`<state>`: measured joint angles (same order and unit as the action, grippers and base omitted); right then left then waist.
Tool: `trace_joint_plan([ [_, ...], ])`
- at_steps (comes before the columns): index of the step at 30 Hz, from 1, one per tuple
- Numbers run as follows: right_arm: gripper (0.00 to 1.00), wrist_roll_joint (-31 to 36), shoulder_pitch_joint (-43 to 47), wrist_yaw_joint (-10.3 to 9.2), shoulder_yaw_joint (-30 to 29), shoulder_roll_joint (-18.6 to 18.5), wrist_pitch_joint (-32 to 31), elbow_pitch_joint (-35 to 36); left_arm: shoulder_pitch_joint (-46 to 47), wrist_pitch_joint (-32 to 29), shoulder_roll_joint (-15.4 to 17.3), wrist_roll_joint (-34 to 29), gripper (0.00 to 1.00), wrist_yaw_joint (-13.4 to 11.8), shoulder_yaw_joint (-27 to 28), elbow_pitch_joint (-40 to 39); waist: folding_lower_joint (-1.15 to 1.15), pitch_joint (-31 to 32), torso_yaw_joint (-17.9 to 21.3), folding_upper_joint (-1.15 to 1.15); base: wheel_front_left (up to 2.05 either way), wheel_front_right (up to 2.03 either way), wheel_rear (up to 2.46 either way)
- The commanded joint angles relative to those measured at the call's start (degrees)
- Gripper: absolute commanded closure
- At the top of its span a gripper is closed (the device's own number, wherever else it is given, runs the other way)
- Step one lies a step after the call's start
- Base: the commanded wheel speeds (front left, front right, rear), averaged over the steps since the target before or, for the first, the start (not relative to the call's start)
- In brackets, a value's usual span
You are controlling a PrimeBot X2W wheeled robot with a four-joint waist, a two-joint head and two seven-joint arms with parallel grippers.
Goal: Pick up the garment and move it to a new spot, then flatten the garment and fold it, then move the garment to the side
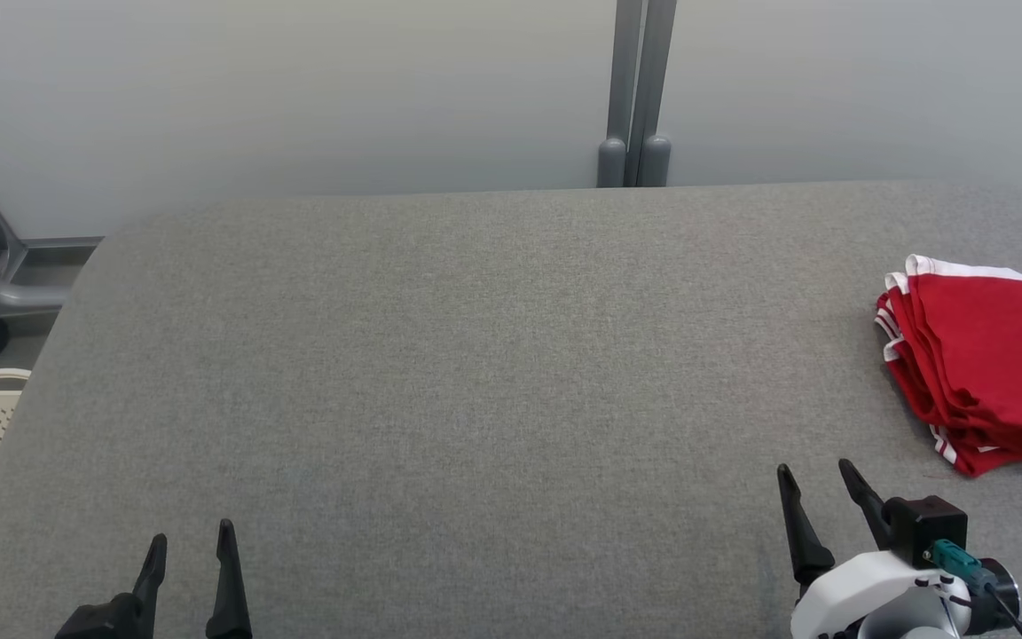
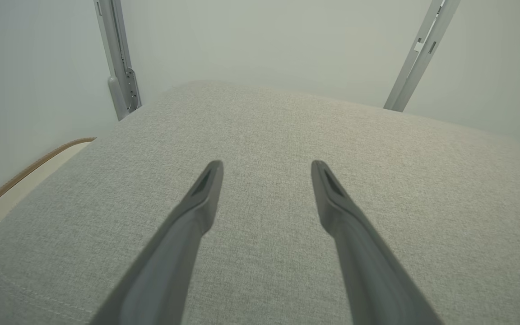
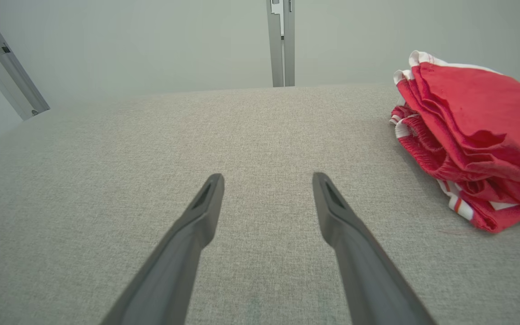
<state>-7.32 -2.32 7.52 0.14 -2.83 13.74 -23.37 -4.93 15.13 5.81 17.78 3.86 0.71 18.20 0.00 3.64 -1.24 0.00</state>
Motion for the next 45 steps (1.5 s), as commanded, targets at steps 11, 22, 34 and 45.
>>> trace_joint_plan([
  [11,1.00,-0.57,0.06,0.01,-0.16,0.12,-0.08,-1.19,0.03,-0.35,-0.67,-0.25,1.00,0.30,0.66,1.42,0.00,0.09,-0.05,0.00,0.00,0.00,0.00],
  [22,1.00,-13.49,-0.42,0.00,-0.92,0.08,-2.60,0.62,2.56,-4.65,-0.99,10.83,1.00,0.81,2.18,1.33,0.00,-0.25,0.07,0.00,0.00,0.00,0.00],
  [34,1.00,-25.58,-0.35,0.00,-1.12,0.03,-4.32,2.98,4.53,-8.21,-1.30,21.42,1.00,1.30,3.07,0.76,0.00,-0.62,0.19,0.00,0.00,0.00,0.00],
  [45,1.00,-35.26,-0.62,-0.01,-1.56,0.00,-6.00,4.53,6.28,-11.23,-1.57,29.86,1.00,1.72,3.98,0.51,0.00,-0.97,0.31,0.00,0.00,0.00,0.00],
])
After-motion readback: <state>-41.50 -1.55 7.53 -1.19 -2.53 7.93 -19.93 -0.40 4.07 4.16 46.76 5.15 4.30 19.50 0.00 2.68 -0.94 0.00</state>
